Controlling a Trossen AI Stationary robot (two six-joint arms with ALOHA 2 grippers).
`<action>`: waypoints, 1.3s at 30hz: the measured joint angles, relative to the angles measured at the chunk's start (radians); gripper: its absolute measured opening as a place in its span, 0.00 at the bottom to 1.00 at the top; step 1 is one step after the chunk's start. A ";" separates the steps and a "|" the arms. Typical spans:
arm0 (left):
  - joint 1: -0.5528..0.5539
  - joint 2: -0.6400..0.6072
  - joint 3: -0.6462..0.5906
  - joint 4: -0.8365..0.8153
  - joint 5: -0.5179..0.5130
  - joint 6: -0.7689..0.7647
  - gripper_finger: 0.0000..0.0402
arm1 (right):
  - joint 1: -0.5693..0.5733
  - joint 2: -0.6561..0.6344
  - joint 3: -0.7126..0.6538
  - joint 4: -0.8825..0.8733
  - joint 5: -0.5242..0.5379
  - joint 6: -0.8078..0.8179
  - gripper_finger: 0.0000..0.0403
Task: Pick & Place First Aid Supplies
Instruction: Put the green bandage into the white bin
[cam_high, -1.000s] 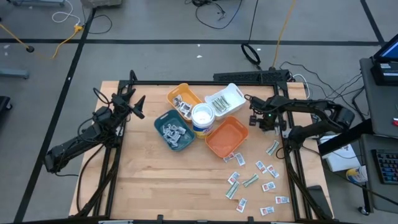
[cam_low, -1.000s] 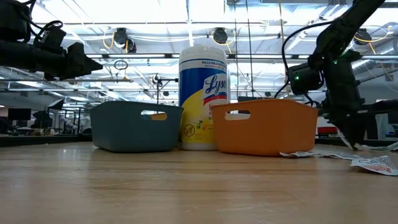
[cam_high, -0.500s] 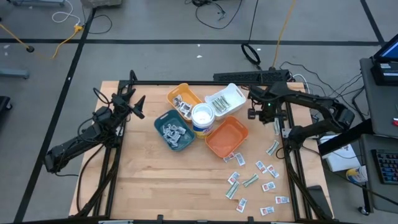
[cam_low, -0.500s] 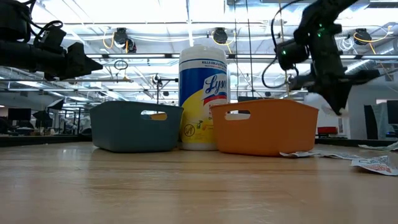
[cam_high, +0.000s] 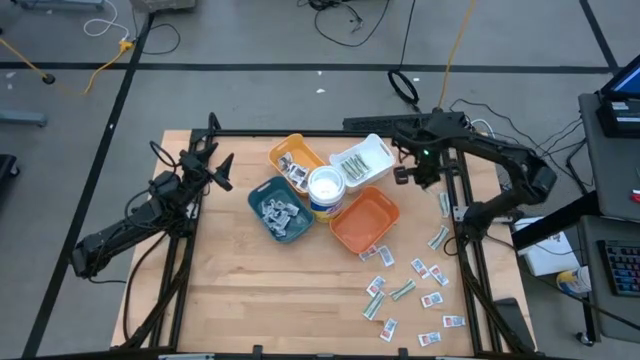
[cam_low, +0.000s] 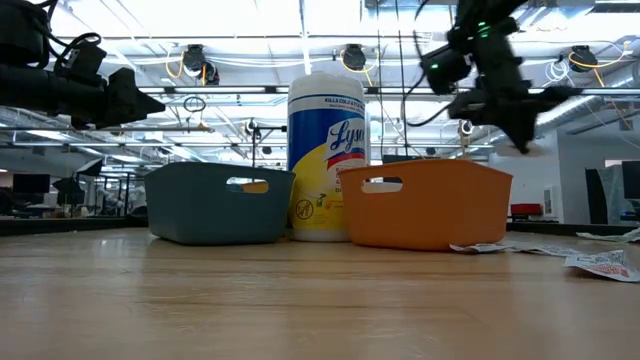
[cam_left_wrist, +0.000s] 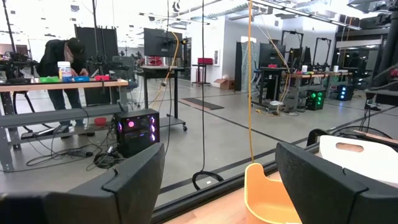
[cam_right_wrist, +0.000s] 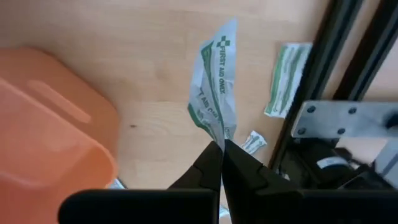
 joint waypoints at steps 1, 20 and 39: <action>0.000 0.000 0.000 0.000 0.000 0.000 0.77 | 0.000 0.028 0.028 0.000 0.003 -0.023 0.00; 0.000 0.000 0.000 0.000 0.000 0.000 0.77 | 0.000 0.521 0.743 -0.073 0.049 -0.328 0.00; 0.000 0.000 0.000 0.000 0.000 0.000 0.77 | 0.077 0.590 0.468 0.249 0.070 -0.321 0.00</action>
